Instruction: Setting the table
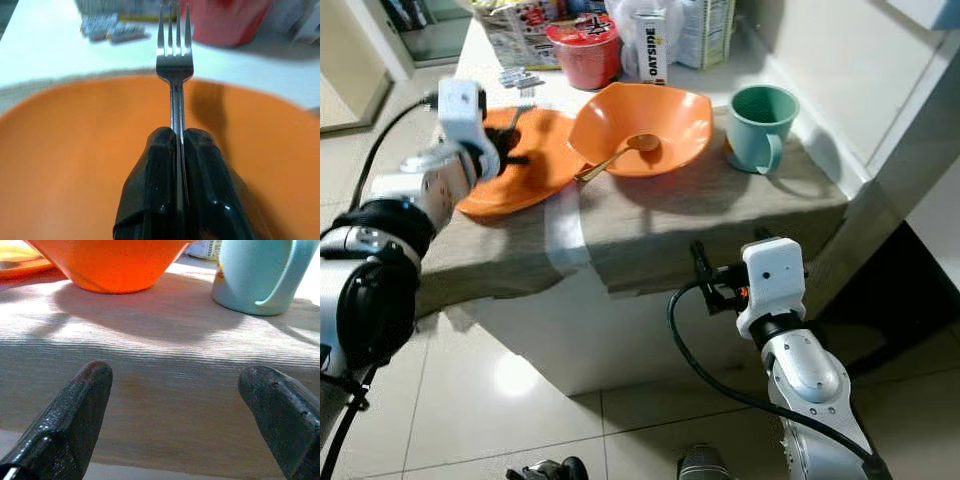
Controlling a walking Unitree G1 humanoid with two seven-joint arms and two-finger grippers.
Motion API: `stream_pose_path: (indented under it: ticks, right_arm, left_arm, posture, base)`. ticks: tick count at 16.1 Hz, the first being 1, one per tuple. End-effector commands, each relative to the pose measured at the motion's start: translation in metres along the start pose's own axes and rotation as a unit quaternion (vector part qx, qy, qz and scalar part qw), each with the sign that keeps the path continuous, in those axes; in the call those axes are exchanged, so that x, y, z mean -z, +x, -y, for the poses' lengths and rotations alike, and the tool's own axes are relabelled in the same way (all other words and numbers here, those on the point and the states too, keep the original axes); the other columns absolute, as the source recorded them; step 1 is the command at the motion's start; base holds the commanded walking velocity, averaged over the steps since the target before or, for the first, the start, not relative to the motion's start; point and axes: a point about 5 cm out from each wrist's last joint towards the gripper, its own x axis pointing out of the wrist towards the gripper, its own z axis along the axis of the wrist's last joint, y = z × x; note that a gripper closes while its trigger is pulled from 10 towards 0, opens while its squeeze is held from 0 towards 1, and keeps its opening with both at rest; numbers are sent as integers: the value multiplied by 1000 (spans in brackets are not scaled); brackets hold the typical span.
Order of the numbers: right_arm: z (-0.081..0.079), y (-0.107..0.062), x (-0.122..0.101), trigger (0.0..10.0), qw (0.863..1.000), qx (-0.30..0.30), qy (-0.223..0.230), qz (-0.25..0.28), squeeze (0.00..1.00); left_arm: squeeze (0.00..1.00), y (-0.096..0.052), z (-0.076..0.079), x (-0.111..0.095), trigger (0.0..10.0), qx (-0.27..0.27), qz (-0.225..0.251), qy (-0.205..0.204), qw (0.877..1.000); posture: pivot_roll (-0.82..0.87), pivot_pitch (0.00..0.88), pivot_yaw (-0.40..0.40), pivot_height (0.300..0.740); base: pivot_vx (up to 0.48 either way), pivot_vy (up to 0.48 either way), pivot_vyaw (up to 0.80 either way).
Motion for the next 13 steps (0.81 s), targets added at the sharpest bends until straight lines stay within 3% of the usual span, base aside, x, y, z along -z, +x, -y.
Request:
stream_pose_path:
  ticks: [1, 7, 13]
  right_arm:
    - [-3, 2, 0, 10000, 1000, -6, 2, 3, 0]
    - [-5, 5, 1, 10000, 1000, -7, 4, 4, 0]
    - [-6, 8, 1, 10000, 1000, -7, 7, 6, 0]
  left_arm:
    - [0, -1, 2, -17, 0, 9, 29, 2, 1000]
    - [0, 0, 32, -55, 0, 91, 62, 36, 993]
    - [0, -2, 54, -61, 0, 174, 14, 114, 978]
  posture:
    - [-339, 113, 118, 740]
    - [-334, 109, 123, 740]
    - [-323, 105, 134, 740]
  base:
    - [0, 0, 0]
    - [0, 0, 0]
    - [0, 0, 0]
